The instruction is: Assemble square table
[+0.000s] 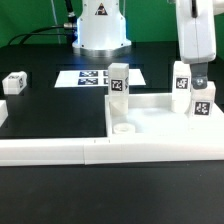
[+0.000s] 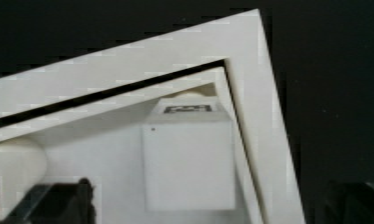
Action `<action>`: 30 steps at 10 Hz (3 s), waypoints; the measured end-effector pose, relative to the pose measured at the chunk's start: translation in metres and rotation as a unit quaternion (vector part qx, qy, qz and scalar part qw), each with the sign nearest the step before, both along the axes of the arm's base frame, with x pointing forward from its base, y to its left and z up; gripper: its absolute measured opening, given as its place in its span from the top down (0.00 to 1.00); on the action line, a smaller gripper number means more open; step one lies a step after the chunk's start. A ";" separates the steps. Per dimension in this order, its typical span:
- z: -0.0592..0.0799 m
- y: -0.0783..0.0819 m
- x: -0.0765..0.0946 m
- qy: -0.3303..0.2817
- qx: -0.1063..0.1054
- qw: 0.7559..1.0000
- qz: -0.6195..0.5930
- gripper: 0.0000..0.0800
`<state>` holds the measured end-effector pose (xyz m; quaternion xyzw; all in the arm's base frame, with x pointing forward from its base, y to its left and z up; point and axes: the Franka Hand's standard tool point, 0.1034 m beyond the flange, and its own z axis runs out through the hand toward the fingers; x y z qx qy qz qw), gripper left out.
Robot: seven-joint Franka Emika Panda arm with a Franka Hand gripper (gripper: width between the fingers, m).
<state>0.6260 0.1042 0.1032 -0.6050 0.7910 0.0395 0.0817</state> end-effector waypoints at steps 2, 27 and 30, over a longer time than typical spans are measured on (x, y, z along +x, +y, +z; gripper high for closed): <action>-0.001 0.000 0.000 0.000 0.000 1.000 0.002 0.19; -0.052 -0.293 -0.181 -0.061 -0.118 0.585 0.800 0.19; -0.055 -0.293 -0.186 -0.059 -0.114 0.587 0.799 0.19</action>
Offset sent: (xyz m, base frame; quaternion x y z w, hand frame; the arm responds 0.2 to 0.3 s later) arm 0.0000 0.0000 0.0000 0.0000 0.0000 0.0000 1.0000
